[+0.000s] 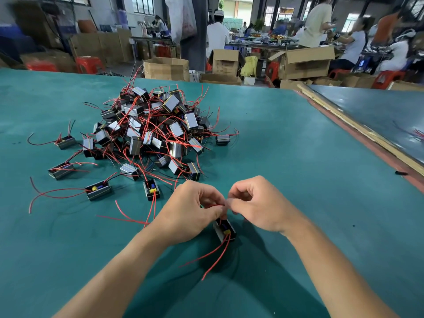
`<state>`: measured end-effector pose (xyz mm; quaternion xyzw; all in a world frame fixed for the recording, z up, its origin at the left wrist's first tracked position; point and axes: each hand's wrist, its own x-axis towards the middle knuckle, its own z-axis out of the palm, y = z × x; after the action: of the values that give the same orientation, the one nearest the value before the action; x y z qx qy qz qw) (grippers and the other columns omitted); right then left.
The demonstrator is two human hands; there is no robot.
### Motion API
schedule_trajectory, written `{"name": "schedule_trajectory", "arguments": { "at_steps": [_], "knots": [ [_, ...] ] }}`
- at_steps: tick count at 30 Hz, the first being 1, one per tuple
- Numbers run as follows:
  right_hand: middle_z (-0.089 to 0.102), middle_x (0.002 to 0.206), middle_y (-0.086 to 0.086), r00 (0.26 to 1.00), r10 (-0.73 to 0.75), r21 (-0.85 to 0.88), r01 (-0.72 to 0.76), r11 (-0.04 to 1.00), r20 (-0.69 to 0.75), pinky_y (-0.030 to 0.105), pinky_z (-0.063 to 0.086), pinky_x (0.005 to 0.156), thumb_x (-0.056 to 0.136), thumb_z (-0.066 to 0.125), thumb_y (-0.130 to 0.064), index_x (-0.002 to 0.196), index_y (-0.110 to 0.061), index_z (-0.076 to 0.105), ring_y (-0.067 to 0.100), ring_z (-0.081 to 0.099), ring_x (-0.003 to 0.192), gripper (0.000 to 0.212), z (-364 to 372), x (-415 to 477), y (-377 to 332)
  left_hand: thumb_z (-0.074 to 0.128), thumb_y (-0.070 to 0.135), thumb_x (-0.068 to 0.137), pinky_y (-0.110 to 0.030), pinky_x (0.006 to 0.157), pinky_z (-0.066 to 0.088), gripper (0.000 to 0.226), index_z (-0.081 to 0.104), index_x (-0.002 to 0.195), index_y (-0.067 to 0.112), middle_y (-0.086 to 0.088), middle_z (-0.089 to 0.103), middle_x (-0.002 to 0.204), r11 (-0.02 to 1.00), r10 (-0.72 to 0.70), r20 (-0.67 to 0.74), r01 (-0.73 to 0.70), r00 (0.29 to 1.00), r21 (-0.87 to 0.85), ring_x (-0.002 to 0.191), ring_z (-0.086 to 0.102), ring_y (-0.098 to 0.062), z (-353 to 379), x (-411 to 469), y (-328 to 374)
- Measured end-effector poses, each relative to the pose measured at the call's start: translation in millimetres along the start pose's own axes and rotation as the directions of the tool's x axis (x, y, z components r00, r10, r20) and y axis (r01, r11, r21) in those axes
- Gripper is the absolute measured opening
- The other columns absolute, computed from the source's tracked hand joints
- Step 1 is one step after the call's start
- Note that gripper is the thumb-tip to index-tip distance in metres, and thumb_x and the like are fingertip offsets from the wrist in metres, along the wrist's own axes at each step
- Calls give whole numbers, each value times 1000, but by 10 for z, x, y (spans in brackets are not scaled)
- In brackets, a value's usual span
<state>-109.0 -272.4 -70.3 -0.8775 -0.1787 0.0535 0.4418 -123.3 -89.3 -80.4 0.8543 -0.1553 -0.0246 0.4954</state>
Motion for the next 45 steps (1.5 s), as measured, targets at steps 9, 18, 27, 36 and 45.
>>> {"name": "schedule_trajectory", "arguments": {
  "at_steps": [9, 18, 27, 36, 45],
  "knots": [
    [66, 59, -7, 997, 74, 142, -70, 987, -21, 27, 44, 56, 90, 66, -16, 68, -16, 70, 9, 50, 54, 22, 10, 14, 16, 70, 7, 83, -17, 68, 51, 15, 73, 74, 18, 9, 73, 69, 996, 84, -60, -82, 995, 34, 66, 68, -9, 7, -1, -4],
    [61, 57, -3, 992, 70, 154, -53, 987, -107, 23, 38, 50, 95, 57, -17, 69, -17, 65, 10, 47, 50, 26, 72, 22, -1, 79, 16, 81, -35, 63, 52, 13, 70, 72, 12, -5, 72, 66, 994, 7, -97, -17, 995, -112, 59, 61, -13, 24, 22, -10],
    [58, 52, -8, 995, -27, -23, 25, 999, -96, 23, 38, 52, 83, 72, -27, 67, -20, 65, 7, 44, 48, 20, 64, -1, 33, 70, 10, 87, -14, 53, 42, 11, 75, 77, 11, 5, 67, 59, 982, -53, -197, 16, 979, -186, 51, 54, -3, -18, 63, 1],
    [56, 50, -10, 999, -29, -93, 27, 995, -22, 21, 35, 50, 80, 76, -33, 73, -22, 67, 4, 43, 45, 16, 74, -8, 23, 75, 7, 83, -26, 58, 47, 12, 76, 72, 12, -5, 69, 63, 960, -45, -129, 7, 991, -280, 57, 54, -11, -60, 44, 29],
    [62, 63, 19, 996, -94, 100, 93, 991, 0, 39, 39, 54, 74, 71, -37, 67, -16, 69, 17, 46, 55, 22, 127, -34, -72, 75, 12, 73, -17, 58, 50, 8, 72, 65, 14, -4, 69, 63, 843, -5, -142, -72, 990, -533, 56, 63, -11, 0, 18, 89]
  ]
}}
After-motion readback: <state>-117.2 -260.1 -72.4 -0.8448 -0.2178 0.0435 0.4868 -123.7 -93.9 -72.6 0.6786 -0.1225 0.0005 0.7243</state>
